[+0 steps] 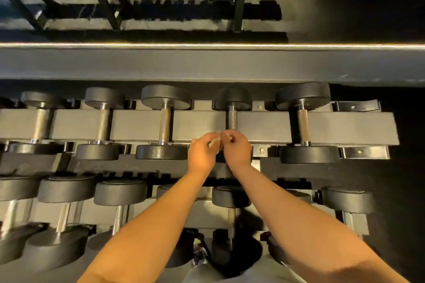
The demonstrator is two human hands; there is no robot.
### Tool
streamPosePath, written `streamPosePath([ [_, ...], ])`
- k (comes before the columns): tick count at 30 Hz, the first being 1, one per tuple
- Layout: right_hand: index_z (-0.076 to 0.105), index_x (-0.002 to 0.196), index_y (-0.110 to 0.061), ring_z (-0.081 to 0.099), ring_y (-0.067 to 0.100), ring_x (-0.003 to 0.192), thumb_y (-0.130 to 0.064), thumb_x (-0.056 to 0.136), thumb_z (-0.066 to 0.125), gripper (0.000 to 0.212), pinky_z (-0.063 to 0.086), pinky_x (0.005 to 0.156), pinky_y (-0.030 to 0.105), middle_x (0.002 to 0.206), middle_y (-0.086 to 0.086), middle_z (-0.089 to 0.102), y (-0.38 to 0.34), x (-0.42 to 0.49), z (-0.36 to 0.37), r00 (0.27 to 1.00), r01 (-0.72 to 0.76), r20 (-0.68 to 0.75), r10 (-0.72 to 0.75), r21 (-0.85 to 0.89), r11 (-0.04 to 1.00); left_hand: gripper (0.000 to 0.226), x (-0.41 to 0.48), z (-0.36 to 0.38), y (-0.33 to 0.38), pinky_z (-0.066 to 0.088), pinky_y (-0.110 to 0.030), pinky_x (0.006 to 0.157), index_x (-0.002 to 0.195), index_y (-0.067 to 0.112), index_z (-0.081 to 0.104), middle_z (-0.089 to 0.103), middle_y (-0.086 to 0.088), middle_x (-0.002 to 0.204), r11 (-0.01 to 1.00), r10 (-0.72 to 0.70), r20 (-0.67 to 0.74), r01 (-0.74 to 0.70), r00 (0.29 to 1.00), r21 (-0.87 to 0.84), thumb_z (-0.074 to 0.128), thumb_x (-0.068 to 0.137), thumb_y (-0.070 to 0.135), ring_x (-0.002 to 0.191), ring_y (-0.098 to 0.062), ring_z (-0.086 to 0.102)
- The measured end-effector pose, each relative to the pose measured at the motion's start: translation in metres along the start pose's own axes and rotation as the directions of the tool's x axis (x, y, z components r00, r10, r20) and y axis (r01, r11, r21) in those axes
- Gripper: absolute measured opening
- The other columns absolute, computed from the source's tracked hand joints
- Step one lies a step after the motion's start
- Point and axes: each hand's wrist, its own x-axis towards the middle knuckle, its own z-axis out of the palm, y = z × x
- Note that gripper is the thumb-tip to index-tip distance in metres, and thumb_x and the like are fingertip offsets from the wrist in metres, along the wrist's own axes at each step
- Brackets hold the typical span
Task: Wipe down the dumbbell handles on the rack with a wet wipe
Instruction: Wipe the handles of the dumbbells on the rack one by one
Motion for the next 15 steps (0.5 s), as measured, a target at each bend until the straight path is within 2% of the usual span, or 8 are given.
streamPosePath([
  [2,0.069,0.099,-0.014,0.061,0.011,0.082,-0.015,0.1,0.054,0.015,0.043,0.066,0.013,0.09,-0.002,0.068,0.003,0.013,-0.009,1.0,0.015,0.005,-0.015,-0.091,0.996,0.021,0.009,0.015,0.008,0.05,-0.01,0.078,0.101,0.026,0.072,0.069,0.011,0.095,0.995,-0.079,-0.002,0.079,0.997,-0.061,0.061,0.098,0.008,0.09,-0.008,0.066],
  [5,0.066,0.093,-0.025,0.061,0.007,0.08,-0.018,0.1,0.054,0.016,0.048,0.07,0.018,0.087,-0.006,0.066,0.004,0.03,-0.017,0.996,0.077,-0.025,-0.081,-0.129,0.989,0.023,0.029,0.034,0.014,0.054,-0.024,0.083,0.099,0.023,0.073,0.071,0.007,0.096,0.98,-0.17,-0.068,0.162,0.983,-0.115,0.059,0.097,0.004,0.091,-0.014,0.067],
  [7,0.066,0.094,-0.028,0.063,0.013,0.084,-0.02,0.099,0.052,0.017,0.053,0.074,0.028,0.09,-0.003,0.067,0.013,0.045,-0.02,0.993,0.092,-0.062,-0.102,-0.149,0.985,0.024,0.042,0.041,0.016,0.051,-0.017,0.079,0.101,0.02,0.074,0.071,0.007,0.096,0.973,-0.203,-0.119,0.186,0.972,-0.14,0.058,0.096,0.003,0.093,-0.012,0.067],
  [9,0.067,0.095,-0.026,0.063,0.013,0.087,-0.019,0.1,0.048,0.02,0.055,0.08,0.033,0.094,-0.003,0.068,0.024,0.061,-0.024,0.996,0.067,-0.057,-0.075,-0.14,0.988,0.023,0.056,0.049,0.016,0.049,-0.011,0.079,0.105,0.021,0.074,0.071,0.008,0.1,0.966,-0.208,-0.132,0.183,0.969,-0.18,0.06,0.096,0.005,0.094,-0.007,0.066],
  [12,0.067,0.111,-0.025,0.059,0.006,0.096,-0.024,0.102,0.044,0.025,0.051,0.086,0.025,0.109,-0.006,0.065,0.036,0.078,-0.023,0.996,0.083,-0.003,-0.085,-0.184,0.979,0.019,0.076,0.062,0.02,0.053,-0.017,0.088,0.114,0.021,0.073,0.072,0.007,0.108,0.958,-0.189,-0.131,0.153,0.973,-0.244,0.064,0.097,0.016,0.098,-0.003,0.066],
  [15,0.064,0.112,-0.03,0.058,0.004,0.092,-0.024,0.103,0.045,0.022,0.046,0.077,0.02,0.108,-0.01,0.062,0.041,0.081,-0.018,0.995,0.095,-0.017,-0.099,-0.161,0.982,0.021,0.096,0.073,0.021,0.052,-0.009,0.081,0.117,0.018,0.071,0.072,0.005,0.107,0.952,-0.184,-0.155,0.136,0.971,-0.274,0.066,0.097,0.017,0.096,-0.003,0.067],
])
